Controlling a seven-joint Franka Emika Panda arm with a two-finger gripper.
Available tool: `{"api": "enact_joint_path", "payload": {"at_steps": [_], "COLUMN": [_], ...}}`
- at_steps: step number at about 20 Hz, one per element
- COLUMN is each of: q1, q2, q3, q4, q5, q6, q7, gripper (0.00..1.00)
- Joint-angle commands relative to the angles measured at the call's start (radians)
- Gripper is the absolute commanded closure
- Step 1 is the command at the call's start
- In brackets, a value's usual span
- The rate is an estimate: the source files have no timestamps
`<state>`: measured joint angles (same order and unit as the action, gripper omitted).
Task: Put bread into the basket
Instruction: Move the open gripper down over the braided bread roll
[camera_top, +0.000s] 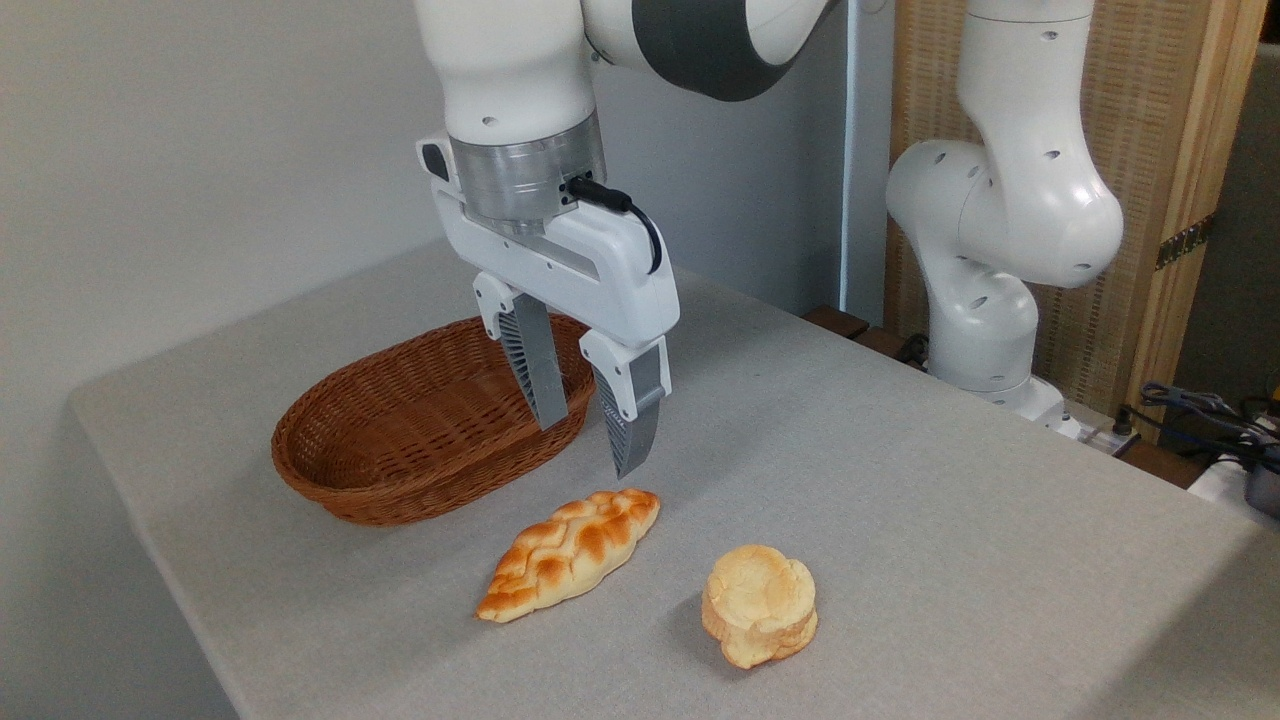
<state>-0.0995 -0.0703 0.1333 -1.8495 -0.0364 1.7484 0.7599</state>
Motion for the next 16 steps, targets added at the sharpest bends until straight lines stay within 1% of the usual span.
{"api": "enact_joint_path", "payload": {"at_steps": [1, 6, 9, 14, 15, 16], "q1": [-0.008, -0.009, -0.011, -0.019, -0.026, -0.043], "q2": [0.004, 0.040, 0.046, 0.047, 0.050, 0.050], "q3": [0.006, 0.006, 0.006, 0.003, 0.002, 0.003], "q4": [0.009, -0.004, -0.019, -0.036, -0.045, -0.063], "q5": [0.009, 0.001, 0.000, -0.002, -0.002, -0.002], "q6": [0.002, 0.012, 0.058, 0.077, 0.080, 0.089], "q7": [0.027, 0.101, 0.110, 0.111, 0.116, 0.116], "gripper": [0.00, 0.00, 0.00, 0.00, 0.00, 0.00]}}
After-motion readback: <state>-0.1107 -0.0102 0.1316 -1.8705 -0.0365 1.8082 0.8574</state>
